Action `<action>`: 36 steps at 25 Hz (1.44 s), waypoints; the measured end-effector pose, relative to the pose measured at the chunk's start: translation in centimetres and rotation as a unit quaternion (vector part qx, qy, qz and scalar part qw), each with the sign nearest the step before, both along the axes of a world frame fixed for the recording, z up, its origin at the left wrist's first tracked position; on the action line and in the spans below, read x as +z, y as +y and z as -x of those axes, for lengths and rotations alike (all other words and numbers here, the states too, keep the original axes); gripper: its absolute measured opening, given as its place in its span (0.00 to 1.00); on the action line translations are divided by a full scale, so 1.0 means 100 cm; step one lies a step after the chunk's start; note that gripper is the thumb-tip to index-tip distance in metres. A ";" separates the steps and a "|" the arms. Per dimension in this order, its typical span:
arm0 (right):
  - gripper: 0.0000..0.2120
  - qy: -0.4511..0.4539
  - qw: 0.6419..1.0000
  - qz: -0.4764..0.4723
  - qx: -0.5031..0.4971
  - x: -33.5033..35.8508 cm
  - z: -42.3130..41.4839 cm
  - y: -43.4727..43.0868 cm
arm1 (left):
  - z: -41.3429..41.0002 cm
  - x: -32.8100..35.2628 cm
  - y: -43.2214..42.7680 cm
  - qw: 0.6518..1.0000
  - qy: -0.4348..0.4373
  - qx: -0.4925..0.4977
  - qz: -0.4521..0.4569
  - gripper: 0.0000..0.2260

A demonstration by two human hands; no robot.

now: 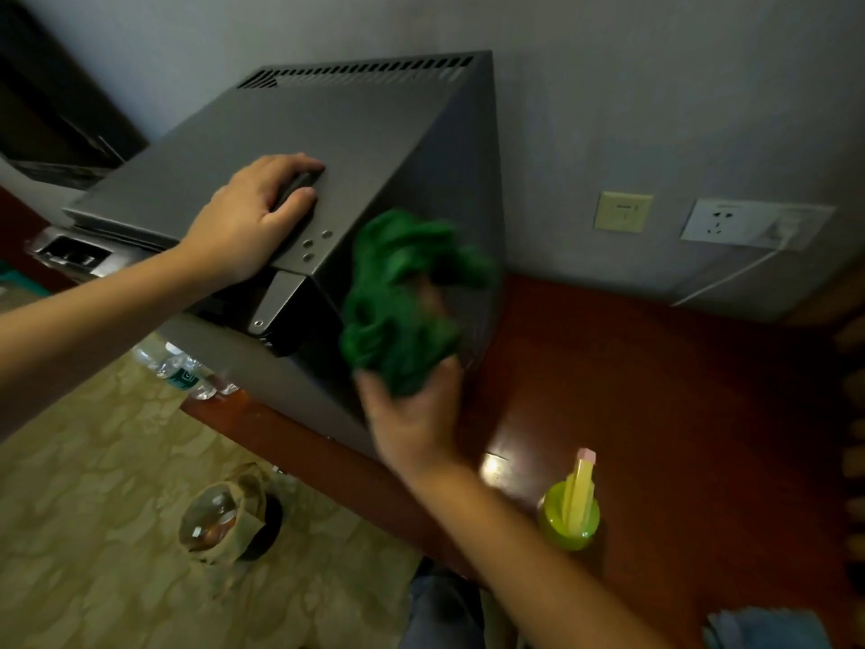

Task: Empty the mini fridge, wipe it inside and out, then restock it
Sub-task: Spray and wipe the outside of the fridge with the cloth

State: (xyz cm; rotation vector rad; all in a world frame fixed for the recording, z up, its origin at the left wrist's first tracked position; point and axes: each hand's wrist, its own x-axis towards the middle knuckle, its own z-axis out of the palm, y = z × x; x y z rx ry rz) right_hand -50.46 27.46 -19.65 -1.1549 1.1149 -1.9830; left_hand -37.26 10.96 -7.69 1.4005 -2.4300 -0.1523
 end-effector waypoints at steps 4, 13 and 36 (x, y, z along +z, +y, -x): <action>0.23 0.126 0.990 0.052 -0.020 -0.026 -0.031 -0.026 | -0.002 -0.001 0.001 1.000 0.012 -0.007 0.009 0.28; 0.21 -0.251 0.873 -0.417 -0.036 -0.135 0.054 -0.137 | 0.000 0.003 0.002 1.000 0.016 -0.016 0.007 0.14; 0.18 -0.351 0.754 -0.555 0.013 -0.162 -0.001 -0.039 | -0.001 0.001 0.002 1.000 -0.012 -0.013 0.022 0.26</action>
